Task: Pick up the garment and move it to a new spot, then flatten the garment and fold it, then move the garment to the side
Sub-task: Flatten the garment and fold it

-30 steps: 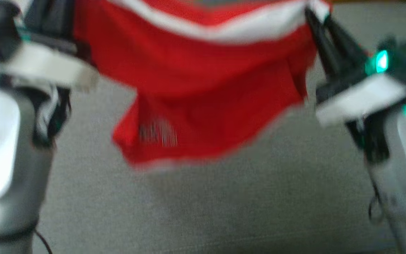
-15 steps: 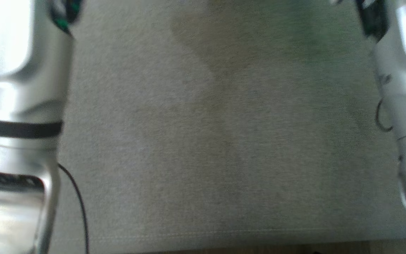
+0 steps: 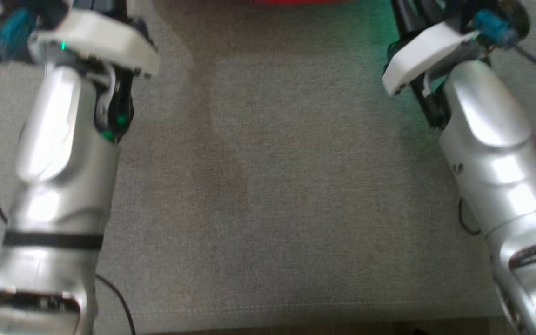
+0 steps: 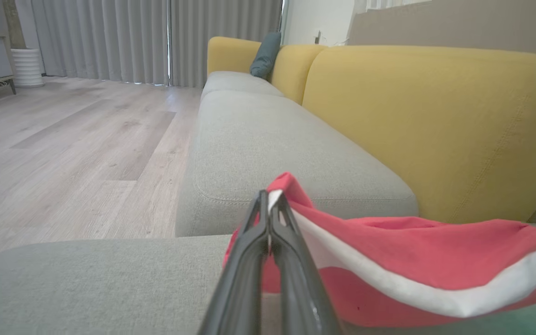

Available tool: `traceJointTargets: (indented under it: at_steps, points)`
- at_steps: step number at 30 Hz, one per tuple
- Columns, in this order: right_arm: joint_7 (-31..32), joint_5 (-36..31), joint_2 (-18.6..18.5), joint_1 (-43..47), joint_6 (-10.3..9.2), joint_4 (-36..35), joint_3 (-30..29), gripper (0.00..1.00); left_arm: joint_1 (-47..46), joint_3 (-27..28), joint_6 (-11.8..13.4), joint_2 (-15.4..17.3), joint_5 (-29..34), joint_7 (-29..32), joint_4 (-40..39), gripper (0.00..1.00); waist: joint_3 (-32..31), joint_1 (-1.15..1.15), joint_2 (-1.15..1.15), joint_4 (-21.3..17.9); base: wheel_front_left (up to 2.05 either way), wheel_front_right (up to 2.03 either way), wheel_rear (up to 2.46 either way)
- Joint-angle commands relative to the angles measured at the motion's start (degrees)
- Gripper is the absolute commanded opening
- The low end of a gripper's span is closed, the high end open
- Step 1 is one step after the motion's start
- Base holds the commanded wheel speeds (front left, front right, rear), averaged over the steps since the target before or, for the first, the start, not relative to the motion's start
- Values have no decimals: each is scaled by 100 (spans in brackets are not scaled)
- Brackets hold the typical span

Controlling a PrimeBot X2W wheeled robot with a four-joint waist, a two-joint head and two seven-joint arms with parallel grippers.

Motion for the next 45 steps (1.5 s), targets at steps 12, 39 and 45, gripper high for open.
traceJointTargets:
  at_steps: [12,39,45]
  points:
    - [-53,458,168,1946,37,-1408,285,0,2678,850,-74,232,58,-68,-2315,0,-1223,0,0,-143,0,0,0]
    - [1018,488,-224,6658,37,-5819,-605,0,6683,454,437,44,83,321,-5288,0,-2076,0,0,-414,0,0,0]
    - [868,554,-67,6260,37,-5526,-525,0,6047,534,312,166,48,338,-4642,0,-1757,0,0,-578,0,0,0]
